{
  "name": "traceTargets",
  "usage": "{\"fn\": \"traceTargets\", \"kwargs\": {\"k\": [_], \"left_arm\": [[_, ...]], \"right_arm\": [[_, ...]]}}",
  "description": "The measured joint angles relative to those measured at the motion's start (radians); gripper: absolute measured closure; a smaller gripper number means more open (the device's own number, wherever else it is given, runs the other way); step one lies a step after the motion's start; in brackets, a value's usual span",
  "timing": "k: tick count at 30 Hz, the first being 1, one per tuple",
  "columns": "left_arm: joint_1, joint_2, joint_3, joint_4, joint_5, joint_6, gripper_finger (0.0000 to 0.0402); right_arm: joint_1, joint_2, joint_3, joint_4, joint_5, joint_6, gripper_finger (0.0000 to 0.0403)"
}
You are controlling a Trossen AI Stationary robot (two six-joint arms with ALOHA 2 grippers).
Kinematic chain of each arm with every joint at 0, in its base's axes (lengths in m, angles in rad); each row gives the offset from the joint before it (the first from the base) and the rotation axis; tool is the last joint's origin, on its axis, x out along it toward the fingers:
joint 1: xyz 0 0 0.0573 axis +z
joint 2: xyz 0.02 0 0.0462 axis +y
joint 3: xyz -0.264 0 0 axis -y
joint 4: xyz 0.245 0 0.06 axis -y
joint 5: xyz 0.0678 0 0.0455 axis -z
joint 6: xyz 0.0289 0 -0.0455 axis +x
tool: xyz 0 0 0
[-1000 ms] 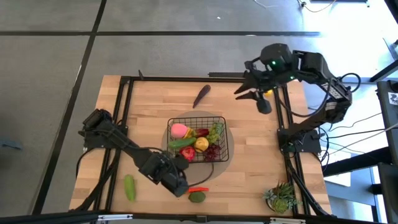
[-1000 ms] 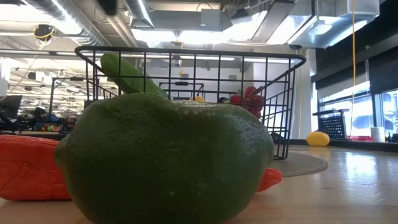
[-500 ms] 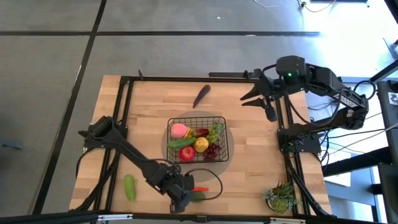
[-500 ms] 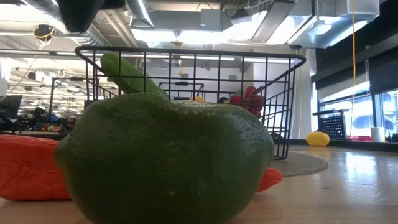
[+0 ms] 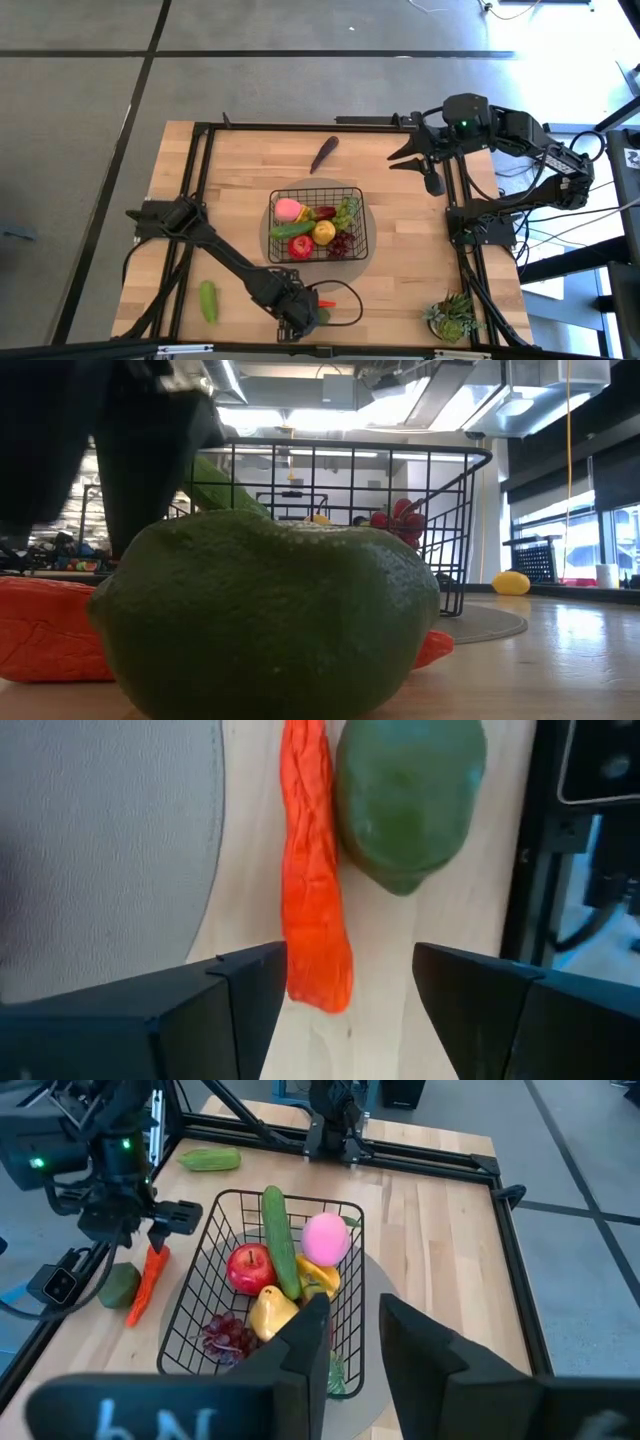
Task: Build produce basket
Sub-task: Put the orange carrot into the black wire basket
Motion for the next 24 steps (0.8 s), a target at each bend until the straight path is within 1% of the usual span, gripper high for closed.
{"fn": "traceTargets", "kwargs": {"k": [12,14,19,24], "left_arm": [[0.015,0.059,0.000,0.007,-0.003,0.027,0.0195],[0.014,0.057,0.000,0.012,-0.024,0.014,0.0195],[0.005,0.057,0.000,0.037,-0.143,-0.028,0.0195],[0.003,0.057,0.000,0.049,-0.154,-0.068,0.0195]], "right_arm": [[0.000,0.000,0.000,0.000,-0.001,0.001,0.0319],[0.000,0.000,0.000,-0.003,-0.001,0.001,0.0319],[0.000,0.000,0.000,-0.016,-0.002,-0.002,0.0319],[0.000,0.001,0.000,-0.021,-0.003,-0.003,0.0319]]}}
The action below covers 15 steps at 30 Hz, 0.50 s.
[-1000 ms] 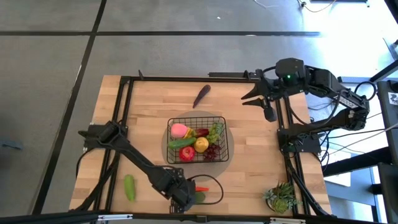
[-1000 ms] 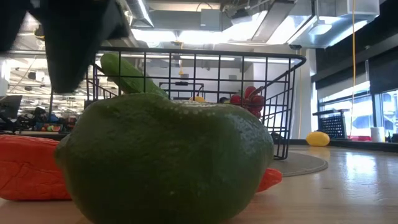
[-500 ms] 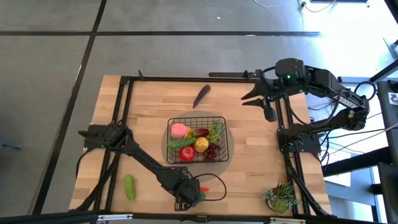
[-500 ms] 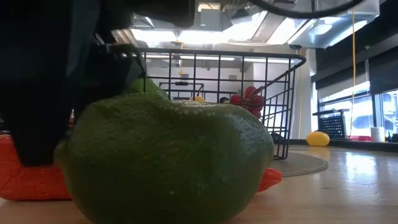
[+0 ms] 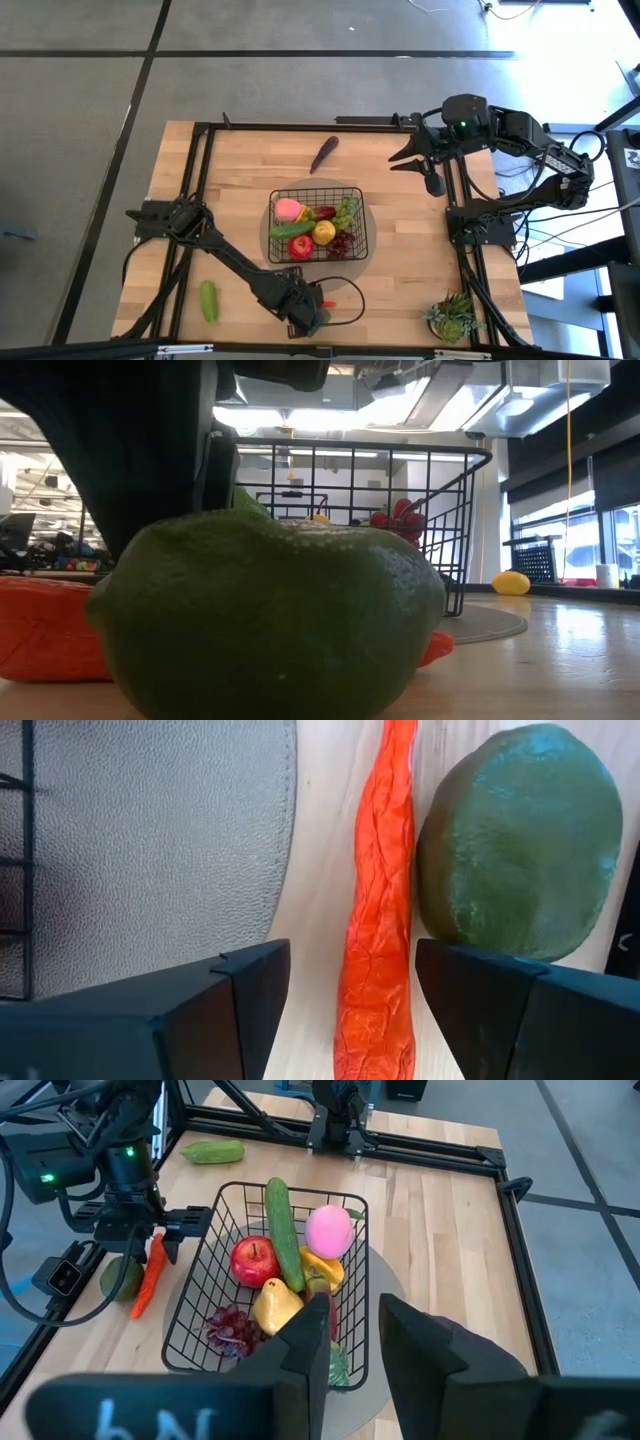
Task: Build produce basket
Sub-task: Put the orange carrot into the black wire basket
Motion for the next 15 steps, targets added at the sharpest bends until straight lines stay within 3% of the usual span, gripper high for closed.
{"fn": "traceTargets", "kwargs": {"k": [15], "left_arm": [[-0.004,0.022,0.001,0.002,0.042,0.000,0.0195]], "right_arm": [[0.000,0.000,0.000,-0.045,-0.149,-0.095,0.0319]]}}
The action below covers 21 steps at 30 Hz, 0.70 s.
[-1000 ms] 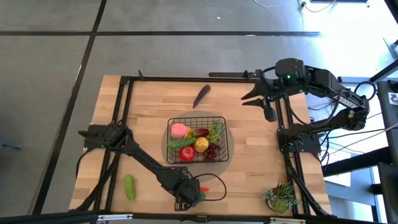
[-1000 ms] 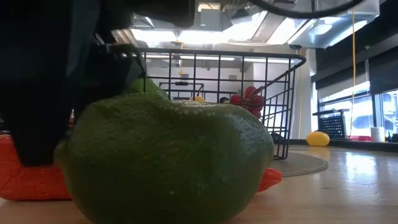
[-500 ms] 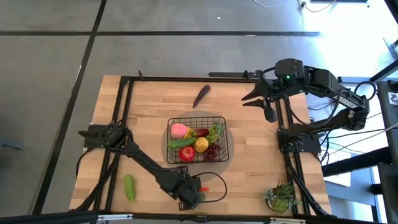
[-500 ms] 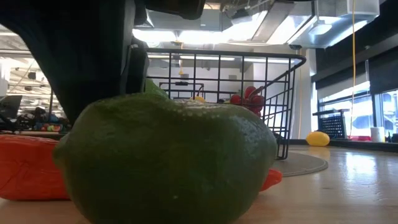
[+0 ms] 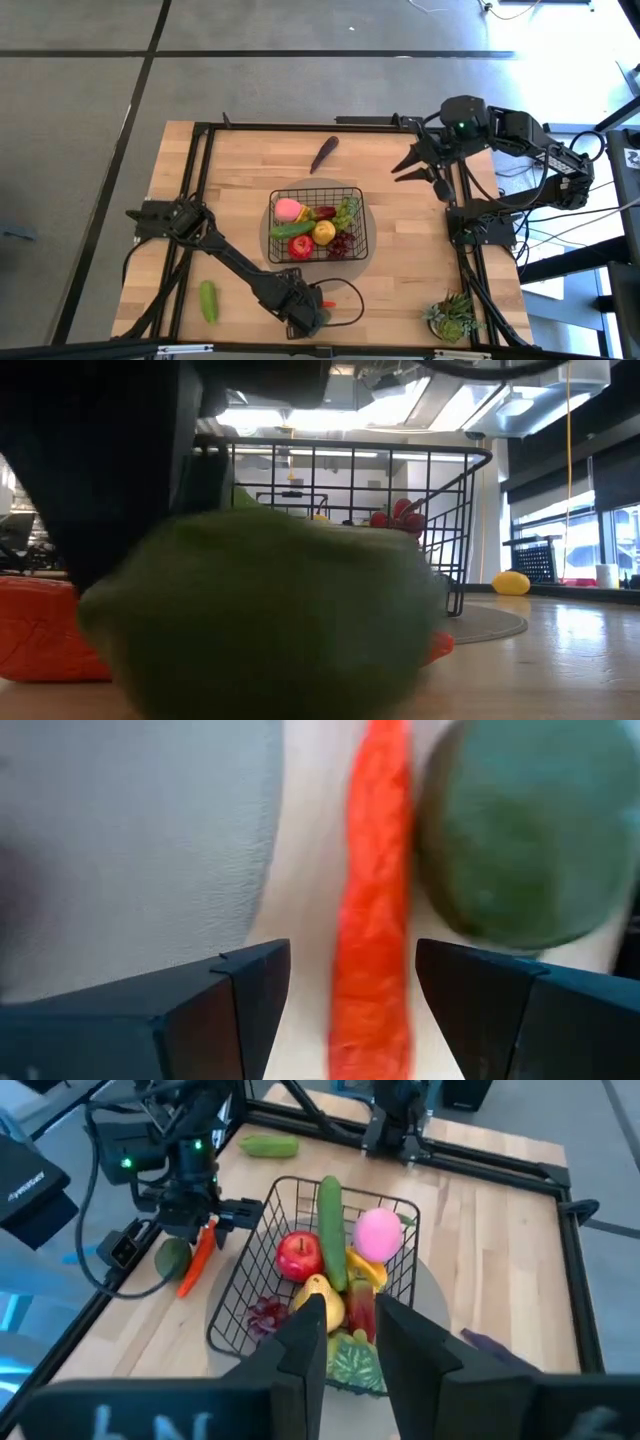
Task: Build produce basket
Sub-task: Put the orange carrot into the black wire basket
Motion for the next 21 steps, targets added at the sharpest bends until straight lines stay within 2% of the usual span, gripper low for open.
{"fn": "traceTargets", "kwargs": {"k": [5,11,16,21], "left_arm": [[-0.001,0.015,-0.002,0.019,0.029,0.000,0.0195],[0.000,0.013,0.001,0.022,0.024,0.000,0.0198],[0.000,0.013,0.001,0.023,0.021,0.000,0.0210],[0.000,0.013,0.001,0.023,0.021,0.000,0.0238]], "right_arm": [[0.000,0.000,0.000,-0.045,-0.062,-0.043,0.0319],[0.000,0.000,0.000,-0.094,-0.193,-0.089,0.0319],[0.000,0.000,0.000,-0.097,-0.209,-0.088,0.0319],[0.000,0.000,0.000,-0.126,-0.245,-0.092,0.0319]]}}
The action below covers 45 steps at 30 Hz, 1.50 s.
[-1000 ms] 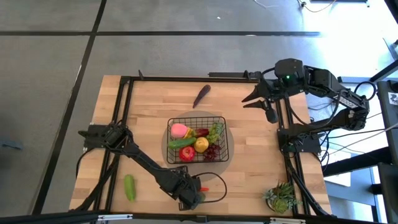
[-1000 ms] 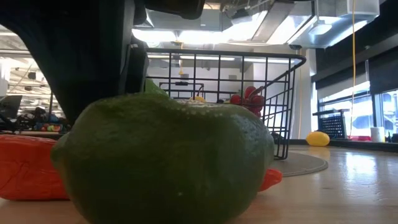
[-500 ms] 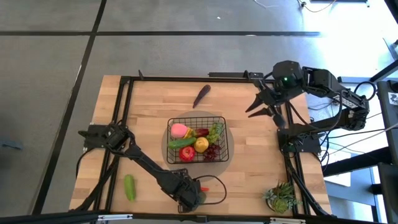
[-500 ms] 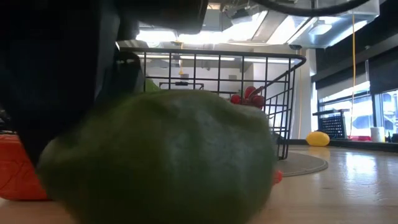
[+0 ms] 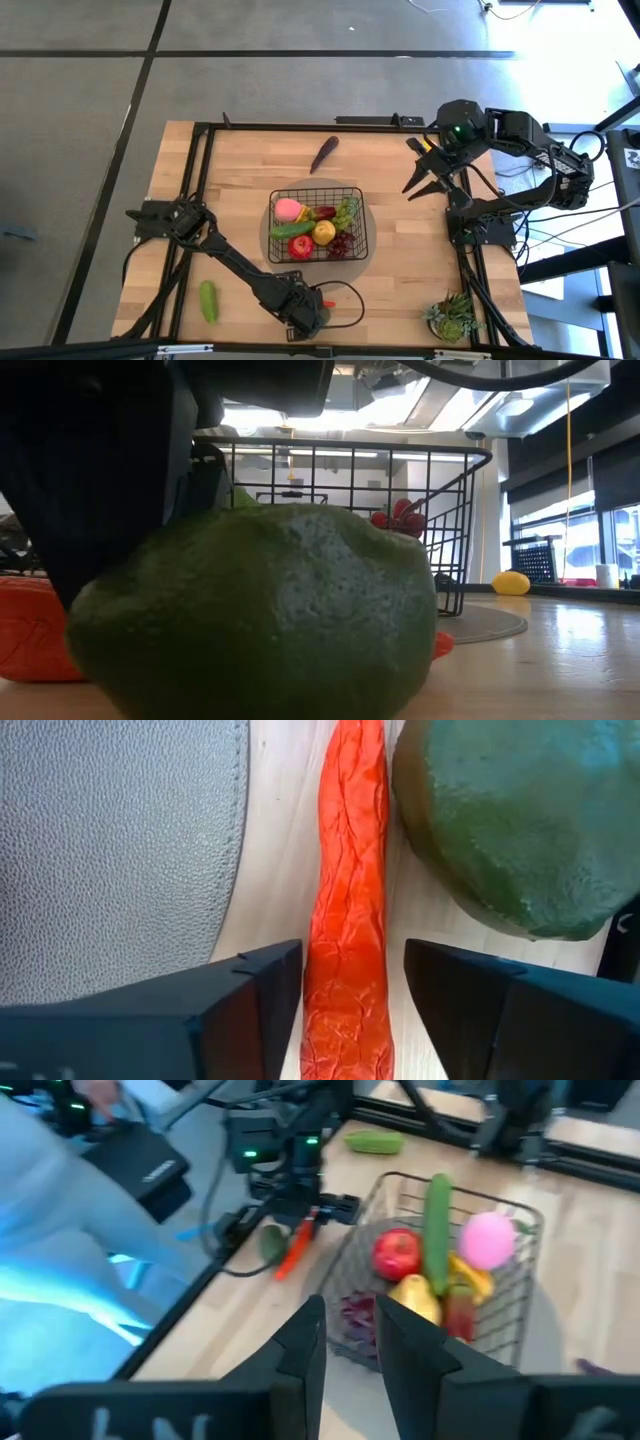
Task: Build produce basket
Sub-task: Put the orange carrot into the black wire basket
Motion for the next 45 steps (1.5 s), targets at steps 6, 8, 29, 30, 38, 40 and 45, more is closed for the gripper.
{"fn": "traceTargets", "kwargs": {"k": [6,8,29,30,38,40,45], "left_arm": [[0.000,0.000,0.000,0.000,0.000,-0.001,0.0284],[0.000,0.000,0.000,0.000,0.000,-0.006,0.0302],[0.021,-0.002,0.001,0.003,0.269,-0.211,0.0358],[0.025,-0.002,0.006,-0.001,0.299,-0.215,0.0358],[0.065,-0.002,0.111,-0.113,0.322,-0.217,0.0359],[0.072,-0.002,0.147,-0.189,0.315,-0.207,0.0359],[0.083,-0.002,0.242,-0.346,0.343,-0.171,0.0359]], "right_arm": [[0.000,0.000,0.000,-0.079,-0.103,-0.043,0.0319],[0.000,0.000,0.000,-0.111,-0.160,-0.071,0.0319],[0.000,0.000,0.000,-0.134,-0.242,-0.108,0.0319],[0.000,0.000,0.000,-0.134,-0.242,-0.111,0.0319],[0.000,0.000,0.000,-0.134,-0.241,-0.183,0.0319],[0.000,0.000,0.000,-0.134,-0.239,-0.183,0.0319],[0.000,0.000,0.000,-0.134,-0.239,-0.183,0.0319]]}}
